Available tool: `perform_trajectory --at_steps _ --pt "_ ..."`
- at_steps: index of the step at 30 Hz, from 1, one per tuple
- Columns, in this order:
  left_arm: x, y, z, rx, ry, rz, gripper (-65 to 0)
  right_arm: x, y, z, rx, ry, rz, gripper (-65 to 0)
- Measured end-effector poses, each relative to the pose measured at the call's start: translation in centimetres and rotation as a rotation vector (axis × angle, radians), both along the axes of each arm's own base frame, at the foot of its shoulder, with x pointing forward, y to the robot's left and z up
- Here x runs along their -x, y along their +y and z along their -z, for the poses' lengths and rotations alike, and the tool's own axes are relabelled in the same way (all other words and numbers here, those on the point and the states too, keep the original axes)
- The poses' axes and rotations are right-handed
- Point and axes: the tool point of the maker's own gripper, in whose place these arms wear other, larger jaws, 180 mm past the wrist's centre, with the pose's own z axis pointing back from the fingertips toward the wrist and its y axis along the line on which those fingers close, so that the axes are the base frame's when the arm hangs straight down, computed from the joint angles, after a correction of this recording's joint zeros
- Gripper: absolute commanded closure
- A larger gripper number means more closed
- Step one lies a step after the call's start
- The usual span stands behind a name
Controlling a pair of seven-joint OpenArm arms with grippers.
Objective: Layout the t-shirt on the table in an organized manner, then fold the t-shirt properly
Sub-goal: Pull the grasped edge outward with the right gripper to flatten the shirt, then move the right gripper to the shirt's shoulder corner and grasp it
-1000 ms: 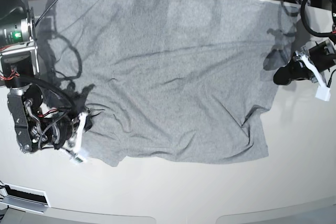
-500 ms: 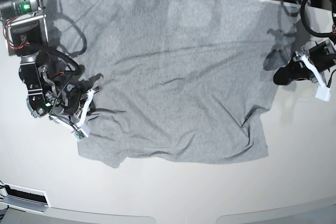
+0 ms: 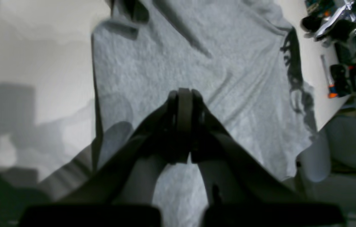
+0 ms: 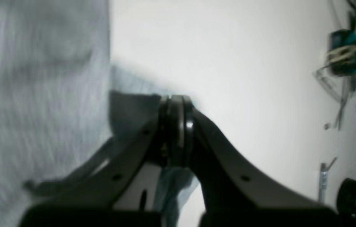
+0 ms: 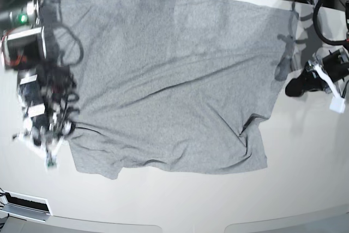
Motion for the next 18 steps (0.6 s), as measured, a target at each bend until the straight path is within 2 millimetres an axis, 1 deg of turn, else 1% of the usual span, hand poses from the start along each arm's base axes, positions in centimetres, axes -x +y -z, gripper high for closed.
perform_trajectory --at_steps 1,3,5,8,10,12,14,16,18 --pt "-0.2 0.0 -0.2 0.001 -0.006 0.000 0.0 -0.7 0.6 -0.7 -0.038 0.009 -0.025 0.0" --pt "-0.4 0.0 -0.3 0.002 -0.012 -0.001 0.0 -1.6 2.6 -1.9 -0.148 0.009 -0.105 0.0" --pt "-0.3 0.0 -0.2 0.000 -0.007 0.000 0.0 -1.3 3.9 -2.7 -0.245 0.020 -0.154 0.0" --pt "-0.1 0.0 0.0 -0.001 -0.002 0.000 0.0 -0.2 5.2 -4.0 -0.386 0.002 -0.232 0.0" --pt "-0.1 0.0 -0.1 -0.001 -0.003 -0.001 0.0 0.8 6.7 -5.4 -0.474 -0.037 -0.337 0.0" --pt "-0.1 0.0 -0.1 0.000 -0.004 0.000 0.0 2.7 8.2 -6.2 -0.534 -0.054 -0.439 0.0" --pt "-0.1 0.0 0.0 -0.001 -0.002 0.000 0.0 5.7 9.2 -5.8 -0.569 -0.024 -0.500 0.0" --pt "-0.1 0.0 -0.1 -0.001 -0.003 0.000 0.0 9.0 9.5 -5.0 -0.600 0.012 -0.509 0.0" --pt "-0.1 0.0 -0.1 0.000 -0.004 0.000 0.0 11.7 8.8 -4.5 -0.610 0.030 -0.480 0.0"
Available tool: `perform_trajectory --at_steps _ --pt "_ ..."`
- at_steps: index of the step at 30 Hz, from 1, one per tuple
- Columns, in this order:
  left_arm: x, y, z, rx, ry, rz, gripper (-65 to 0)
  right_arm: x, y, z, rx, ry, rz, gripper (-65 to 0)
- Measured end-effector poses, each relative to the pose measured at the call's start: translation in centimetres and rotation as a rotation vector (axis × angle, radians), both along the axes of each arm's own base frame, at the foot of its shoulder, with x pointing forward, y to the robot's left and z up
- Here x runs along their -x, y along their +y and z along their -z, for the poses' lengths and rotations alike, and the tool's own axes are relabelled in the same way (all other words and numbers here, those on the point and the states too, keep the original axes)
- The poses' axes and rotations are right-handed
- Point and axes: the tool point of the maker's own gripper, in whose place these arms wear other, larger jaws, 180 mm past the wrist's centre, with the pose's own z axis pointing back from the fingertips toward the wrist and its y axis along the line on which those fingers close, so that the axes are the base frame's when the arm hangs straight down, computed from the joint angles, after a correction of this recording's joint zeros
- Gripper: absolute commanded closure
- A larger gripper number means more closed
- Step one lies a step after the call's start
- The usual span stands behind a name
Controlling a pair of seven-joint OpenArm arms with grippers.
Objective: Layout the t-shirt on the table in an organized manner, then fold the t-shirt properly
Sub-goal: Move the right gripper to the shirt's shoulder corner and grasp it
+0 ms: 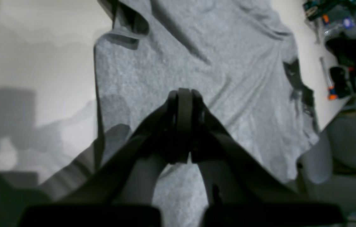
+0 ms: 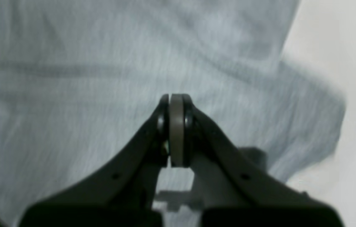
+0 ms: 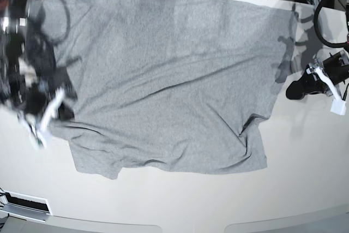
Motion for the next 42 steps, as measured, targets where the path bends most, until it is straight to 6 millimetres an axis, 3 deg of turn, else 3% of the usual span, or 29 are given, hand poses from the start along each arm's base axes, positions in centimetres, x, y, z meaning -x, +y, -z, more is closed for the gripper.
perform_trajectory --at_steps 5,10,17,19,20,24,26,32,35,42 --pt "0.2 0.1 0.4 -0.020 0.010 0.004 0.0 5.0 -3.4 -0.4 -0.143 0.038 0.182 0.0" --pt "0.5 0.0 0.8 -0.031 0.022 0.008 0.0 12.1 -5.1 1.2 -0.242 0.130 0.238 0.0" --pt "0.5 0.1 0.8 -0.034 0.022 0.009 0.0 18.6 -7.4 3.8 -0.194 0.256 0.379 0.0" --pt "0.5 0.1 0.8 -0.034 0.023 0.009 0.0 19.6 -8.5 4.8 -0.145 0.308 0.454 0.0" --pt "0.5 0.1 0.8 -0.034 0.023 0.009 0.0 19.9 -8.9 5.2 -0.129 0.326 0.487 -3.5" --pt "0.4 0.1 0.8 -0.034 0.022 0.009 0.0 21.1 -9.8 6.4 -0.088 0.379 0.594 -30.1" --pt "0.5 0.2 0.8 -0.035 0.023 0.009 0.0 21.4 -10.1 6.8 -0.075 0.385 0.637 -36.2" --pt "0.5 0.1 0.8 -0.034 0.023 0.009 0.0 22.9 -10.8 8.6 -0.085 0.437 0.718 -36.4" --pt "0.5 0.1 0.8 -0.034 0.023 0.009 0.0 23.8 -10.3 9.9 -0.140 0.463 0.721 -36.4" --pt "0.5 0.1 0.8 -0.034 0.023 0.009 0.0 24.1 -8.6 10.9 -0.264 0.465 0.680 -36.4"
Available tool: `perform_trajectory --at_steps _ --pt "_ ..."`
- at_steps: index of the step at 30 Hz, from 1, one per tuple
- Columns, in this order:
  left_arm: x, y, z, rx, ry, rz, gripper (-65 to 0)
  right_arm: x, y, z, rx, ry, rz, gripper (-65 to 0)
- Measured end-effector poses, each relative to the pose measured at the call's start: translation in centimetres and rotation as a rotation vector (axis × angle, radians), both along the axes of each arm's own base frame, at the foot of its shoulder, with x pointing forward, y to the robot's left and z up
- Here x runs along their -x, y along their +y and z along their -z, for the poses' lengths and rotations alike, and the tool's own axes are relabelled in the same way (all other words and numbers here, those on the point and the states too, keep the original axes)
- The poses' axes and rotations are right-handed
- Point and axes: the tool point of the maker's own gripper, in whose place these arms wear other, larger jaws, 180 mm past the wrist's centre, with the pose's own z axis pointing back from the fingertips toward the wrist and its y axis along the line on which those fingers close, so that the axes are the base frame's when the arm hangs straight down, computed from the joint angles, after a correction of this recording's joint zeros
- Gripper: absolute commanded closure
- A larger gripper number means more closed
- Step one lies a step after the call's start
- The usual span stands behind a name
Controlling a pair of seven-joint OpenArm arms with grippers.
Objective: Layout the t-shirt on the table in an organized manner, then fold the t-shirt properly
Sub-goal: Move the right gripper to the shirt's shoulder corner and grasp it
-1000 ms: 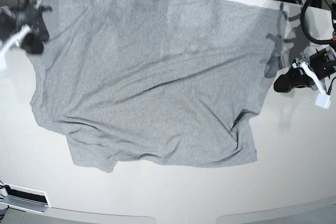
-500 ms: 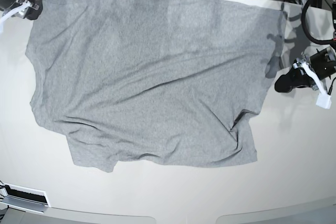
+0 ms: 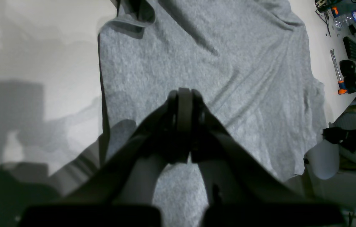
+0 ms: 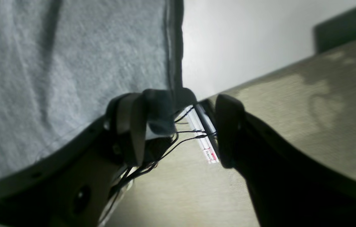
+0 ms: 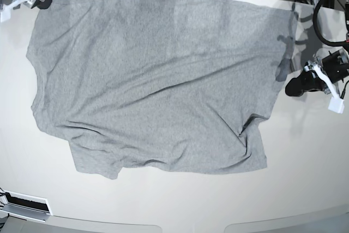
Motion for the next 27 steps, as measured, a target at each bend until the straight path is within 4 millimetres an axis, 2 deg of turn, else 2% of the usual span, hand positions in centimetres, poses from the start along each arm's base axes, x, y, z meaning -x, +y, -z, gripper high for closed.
perform_trajectory --at_steps 5,11,13,14,16,17,21,27 --pt "0.0 0.0 0.0 0.000 0.000 0.000 0.0 -0.3 0.7 0.8 -0.065 -0.014 -0.003 -36.4" --pt "0.0 0.0 0.0 0.000 0.000 0.000 0.0 -0.5 2.4 0.2 -0.142 -0.049 -0.074 -35.9" --pt "0.0 0.0 0.0 0.000 0.000 0.000 0.0 -0.5 2.2 0.1 -0.138 -0.045 -0.087 -29.6" --pt "0.0 0.0 0.0 -0.001 0.000 0.000 0.0 -0.3 2.0 0.1 -0.134 -0.036 -0.094 -22.8" --pt "0.0 0.0 0.0 0.000 -0.001 0.000 0.0 -0.1 1.8 -0.1 -0.132 -0.030 -0.113 -4.2" --pt "0.0 0.0 0.0 0.000 0.000 0.000 0.0 -0.3 1.7 -0.3 -0.136 -0.041 -0.118 0.0" --pt "0.0 0.0 0.0 0.000 0.000 0.000 0.0 -3.8 1.6 -2.7 -0.189 -0.178 -0.099 0.0" --pt "0.0 0.0 0.0 0.001 -0.001 0.000 0.0 -3.1 2.4 -3.8 -0.221 -0.152 -0.170 0.0"
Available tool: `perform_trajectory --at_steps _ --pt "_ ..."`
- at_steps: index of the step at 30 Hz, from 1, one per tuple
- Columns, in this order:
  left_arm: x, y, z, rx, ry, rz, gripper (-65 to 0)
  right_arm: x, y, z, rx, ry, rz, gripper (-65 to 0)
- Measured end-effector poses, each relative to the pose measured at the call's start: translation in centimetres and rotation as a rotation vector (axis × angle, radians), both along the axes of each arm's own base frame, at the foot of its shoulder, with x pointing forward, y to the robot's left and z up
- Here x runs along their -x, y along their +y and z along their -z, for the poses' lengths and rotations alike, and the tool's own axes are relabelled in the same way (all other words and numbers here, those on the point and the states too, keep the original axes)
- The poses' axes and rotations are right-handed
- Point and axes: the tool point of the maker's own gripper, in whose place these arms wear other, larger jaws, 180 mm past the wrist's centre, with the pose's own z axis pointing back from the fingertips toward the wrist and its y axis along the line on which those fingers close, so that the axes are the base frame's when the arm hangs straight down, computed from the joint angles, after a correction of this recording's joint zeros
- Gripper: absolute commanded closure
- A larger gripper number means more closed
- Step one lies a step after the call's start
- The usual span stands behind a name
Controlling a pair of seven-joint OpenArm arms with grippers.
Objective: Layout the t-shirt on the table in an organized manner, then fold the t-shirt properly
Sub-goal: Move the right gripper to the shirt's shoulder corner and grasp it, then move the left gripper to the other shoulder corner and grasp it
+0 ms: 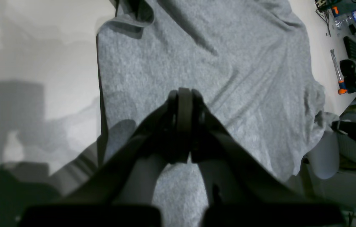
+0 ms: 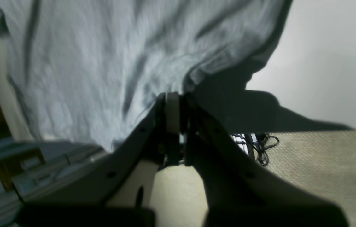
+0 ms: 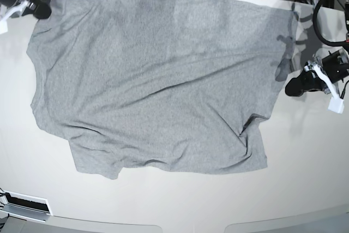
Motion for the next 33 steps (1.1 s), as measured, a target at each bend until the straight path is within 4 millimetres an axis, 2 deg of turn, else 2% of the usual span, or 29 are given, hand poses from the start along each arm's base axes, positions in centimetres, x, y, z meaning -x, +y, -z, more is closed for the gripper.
perform_trajectory --at_steps 4,7,9,11,12,15,16,17,20,23,26,29,33 --pt "0.0 0.0 0.0 -0.001 0.001 0.000 0.0 -1.2 0.1 -0.9 0.013 -0.043 -0.013 0.0" --pt "0.0 0.4 -0.2 0.001 -0.006 -0.015 0.0 -1.0 0.1 -1.0 0.030 -0.038 -0.026 0.0" --pt "0.2 1.5 0.0 -0.010 0.010 -0.061 0.0 -1.1 0.1 -1.2 0.037 -0.042 -0.034 0.0" --pt "1.2 3.5 1.3 -0.091 0.067 -0.107 0.0 -1.4 0.1 -1.4 0.045 -0.051 -0.041 0.0" --pt "1.9 4.5 2.0 -0.135 0.101 -0.128 -6.8 -1.4 0.1 -1.5 0.051 -0.052 -0.045 0.0" --pt "4.2 5.9 3.2 -0.159 0.179 -0.159 -36.6 -1.3 0.1 -1.4 0.059 -0.044 -0.050 0.0" --pt "4.9 5.8 3.5 -0.149 0.199 -0.159 -41.8 -1.3 0.1 -1.3 0.060 -0.043 -0.050 0.0" --pt "5.7 5.6 3.8 -0.138 0.220 -0.155 -43.2 -1.3 0.0 -1.3 0.061 -0.042 -0.051 0.0" --pt "8.4 5.4 5.2 -0.139 0.285 -0.146 -43.1 -1.3 0.0 -1.3 0.061 -0.044 -0.050 0.0" --pt "10.2 5.9 6.3 -0.135 0.335 -0.207 -43.1 -1.3 0.0 -1.3 0.061 -0.043 -0.050 0.0" --pt "11.9 5.4 7.4 -0.135 0.376 -0.208 -43.1 -1.3 0.0 -1.4 0.061 -0.044 -0.050 0.0" --pt "12.7 4.5 8.0 -0.108 0.383 -0.215 -43.1 -1.3 0.0 -1.3 0.061 -0.043 -0.050 0.0" --pt "12.8 3.7 8.4 -0.101 0.373 -0.217 -43.1 -1.3 0.0 -1.3 0.062 -0.043 -0.051 0.0"
